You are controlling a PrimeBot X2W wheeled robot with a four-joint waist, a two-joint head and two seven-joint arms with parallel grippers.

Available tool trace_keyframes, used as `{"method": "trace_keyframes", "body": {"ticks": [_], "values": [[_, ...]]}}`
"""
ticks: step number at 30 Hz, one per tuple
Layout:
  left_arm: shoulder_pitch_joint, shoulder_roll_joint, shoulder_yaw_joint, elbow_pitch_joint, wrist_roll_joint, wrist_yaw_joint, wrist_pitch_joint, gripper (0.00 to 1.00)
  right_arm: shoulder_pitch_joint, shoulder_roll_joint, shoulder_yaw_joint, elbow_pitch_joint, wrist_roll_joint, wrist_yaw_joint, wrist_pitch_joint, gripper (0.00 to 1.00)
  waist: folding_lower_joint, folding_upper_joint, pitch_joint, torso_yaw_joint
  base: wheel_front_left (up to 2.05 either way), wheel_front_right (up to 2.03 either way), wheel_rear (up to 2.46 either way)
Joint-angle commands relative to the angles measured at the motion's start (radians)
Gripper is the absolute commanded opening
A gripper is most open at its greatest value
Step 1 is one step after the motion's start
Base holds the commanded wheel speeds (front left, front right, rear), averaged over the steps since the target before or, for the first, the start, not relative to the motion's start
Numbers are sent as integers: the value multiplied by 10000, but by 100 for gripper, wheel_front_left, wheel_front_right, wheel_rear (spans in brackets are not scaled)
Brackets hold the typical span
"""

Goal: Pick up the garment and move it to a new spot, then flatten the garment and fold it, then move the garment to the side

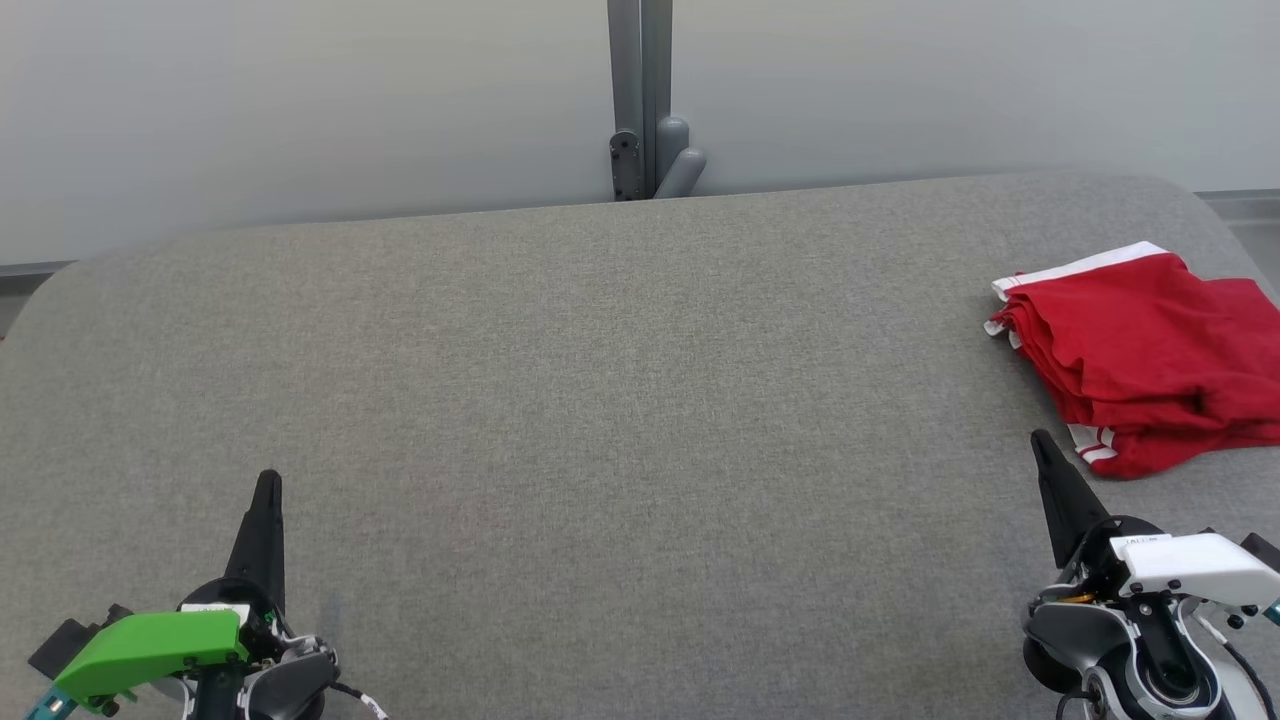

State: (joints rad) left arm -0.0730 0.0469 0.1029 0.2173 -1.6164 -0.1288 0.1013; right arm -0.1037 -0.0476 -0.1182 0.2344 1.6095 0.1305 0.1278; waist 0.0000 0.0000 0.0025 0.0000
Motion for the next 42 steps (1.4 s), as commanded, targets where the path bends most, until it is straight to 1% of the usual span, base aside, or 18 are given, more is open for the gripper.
{"method": "trace_keyframes", "body": {"ticks": [1, 42], "values": [[-138, 63, 48, -37, -13, -44, -5, 0, 131, -49, -33, -47, 78, 4, 45, 0, 0, 0, 0, 0, 0, 0, 0], [-138, 63, 48, -39, -13, -43, -6, 0, 131, -49, -32, -47, 79, 4, 44, 0, 0, 0, 0, 0, 0, 0, 0]]}}
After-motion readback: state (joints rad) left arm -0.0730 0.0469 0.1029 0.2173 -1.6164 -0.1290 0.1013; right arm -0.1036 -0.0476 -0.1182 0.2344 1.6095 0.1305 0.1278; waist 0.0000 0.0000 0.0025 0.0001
